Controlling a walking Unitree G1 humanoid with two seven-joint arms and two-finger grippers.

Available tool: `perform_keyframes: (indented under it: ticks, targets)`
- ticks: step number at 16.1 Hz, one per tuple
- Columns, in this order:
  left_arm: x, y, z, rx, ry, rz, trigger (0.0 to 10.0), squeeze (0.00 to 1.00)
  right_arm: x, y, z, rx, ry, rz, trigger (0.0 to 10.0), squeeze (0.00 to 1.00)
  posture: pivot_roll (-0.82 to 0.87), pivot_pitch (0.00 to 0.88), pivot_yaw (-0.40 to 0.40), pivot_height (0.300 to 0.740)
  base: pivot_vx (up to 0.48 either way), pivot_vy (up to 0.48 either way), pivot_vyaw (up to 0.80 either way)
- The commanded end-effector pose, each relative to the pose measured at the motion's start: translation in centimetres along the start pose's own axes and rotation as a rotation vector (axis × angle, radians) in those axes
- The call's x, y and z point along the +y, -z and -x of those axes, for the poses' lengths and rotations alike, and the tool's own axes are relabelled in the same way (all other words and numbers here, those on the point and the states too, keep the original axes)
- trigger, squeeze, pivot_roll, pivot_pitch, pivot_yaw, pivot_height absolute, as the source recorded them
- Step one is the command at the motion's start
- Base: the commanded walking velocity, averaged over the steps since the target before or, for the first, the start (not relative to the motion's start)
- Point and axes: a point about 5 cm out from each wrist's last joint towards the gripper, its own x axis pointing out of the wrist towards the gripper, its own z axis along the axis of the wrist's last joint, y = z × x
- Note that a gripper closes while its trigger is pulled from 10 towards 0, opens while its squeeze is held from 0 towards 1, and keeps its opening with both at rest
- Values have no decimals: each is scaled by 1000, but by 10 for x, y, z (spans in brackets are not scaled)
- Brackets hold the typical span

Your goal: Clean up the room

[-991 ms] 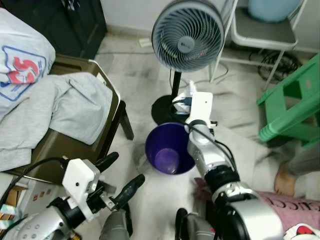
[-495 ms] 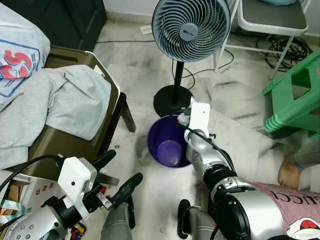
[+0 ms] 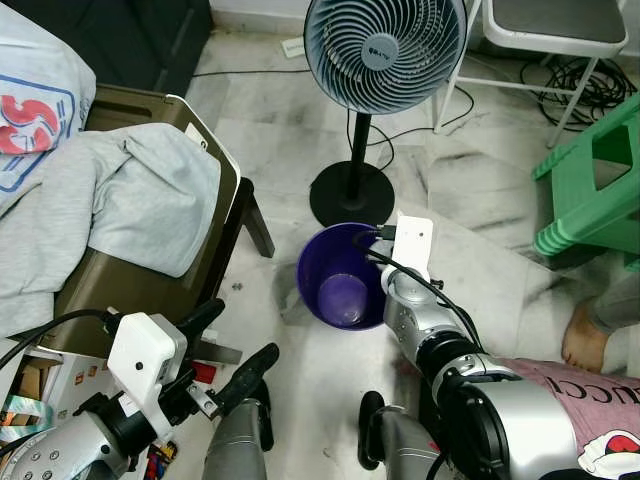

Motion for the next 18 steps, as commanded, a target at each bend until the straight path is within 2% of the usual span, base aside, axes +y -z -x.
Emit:
perform_keyframes:
  ticks: [1, 5, 7, 9, 11, 12, 14, 16, 18]
  targets:
    - [0, -1, 3, 6, -20, 3, 10000, 0, 0, 9, 2, 22, -1, -12, 10000, 1000, 191, 453, 41, 740, 0, 0, 0]
    - [0, -1, 2, 2, -30, 5, 10000, 0, 2, -4, 0, -32, -6, -9, 10000, 1000, 187, 451, 40, 740, 0, 0, 0]
    - [1, -2, -2, -10, -35, -1, 10000, 0, 9, -18, 1, -99, -43, -12, 10000, 1000, 188, 439, 34, 740, 0, 0, 0]
    - [5, -4, -9, -39, -55, -7, 10000, 0, 18, -29, 4, -179, -113, -6, 10000, 1000, 173, 419, 23, 740, 0, 0, 0]
    - [7, -5, -19, -66, -62, -4, 10000, 0, 17, -32, 7, -242, -161, 12, 10000, 1000, 139, 389, 9, 740, 0, 0, 0]
    - [6, -5, -25, -96, -68, 0, 10000, 0, 13, -26, 12, -291, -192, 33, 10000, 1000, 121, 373, 2, 740, 0, 0, 0]
    - [6, -4, -41, -135, -70, 5, 10000, 0, -4, -16, 18, -321, -208, 73, 10000, 1000, 63, 305, -23, 740, 0, 0, 0]
    - [7, -4, -49, -168, -87, 8, 10000, 0, -20, -9, 30, -362, -232, 121, 10000, 1000, 34, 272, -34, 740, 0, 0, 0]
    - [10, -1, -60, -205, -111, 5, 10000, 0, -47, 6, 52, -376, -247, 198, 10000, 1000, -13, 210, -47, 740, 0, 0, 0]
